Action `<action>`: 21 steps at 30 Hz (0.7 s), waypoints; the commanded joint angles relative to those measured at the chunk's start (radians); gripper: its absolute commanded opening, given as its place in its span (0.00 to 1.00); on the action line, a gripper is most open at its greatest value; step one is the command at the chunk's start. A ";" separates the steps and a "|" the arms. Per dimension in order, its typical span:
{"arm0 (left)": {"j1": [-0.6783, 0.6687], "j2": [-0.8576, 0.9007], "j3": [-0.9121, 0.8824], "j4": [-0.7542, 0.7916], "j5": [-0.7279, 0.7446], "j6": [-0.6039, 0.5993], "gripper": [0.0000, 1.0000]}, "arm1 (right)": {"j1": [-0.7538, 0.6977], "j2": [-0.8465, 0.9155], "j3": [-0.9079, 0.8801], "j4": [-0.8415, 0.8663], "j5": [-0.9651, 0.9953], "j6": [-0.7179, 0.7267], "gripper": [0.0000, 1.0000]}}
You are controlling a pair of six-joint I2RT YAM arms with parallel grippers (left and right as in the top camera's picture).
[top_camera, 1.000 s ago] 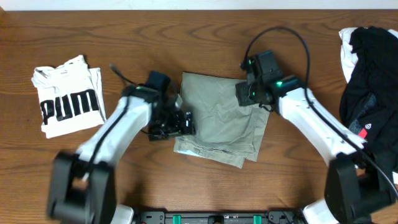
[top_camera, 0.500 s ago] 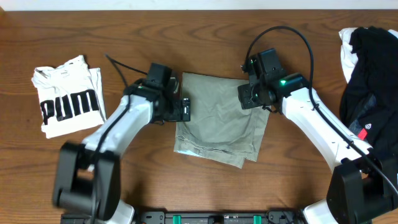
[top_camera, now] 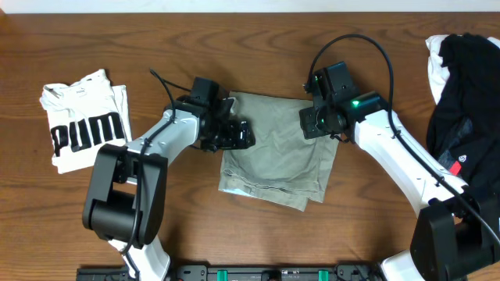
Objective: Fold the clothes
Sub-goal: 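Move both grippers to the top corners of the folded shorts and adjust, then grasp the folded khaki shorts with the left gripper and drag them left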
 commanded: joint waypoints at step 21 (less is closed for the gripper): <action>0.150 -0.032 0.035 -0.054 -0.178 0.007 0.06 | -0.014 -0.035 0.000 -0.055 0.004 -0.014 0.54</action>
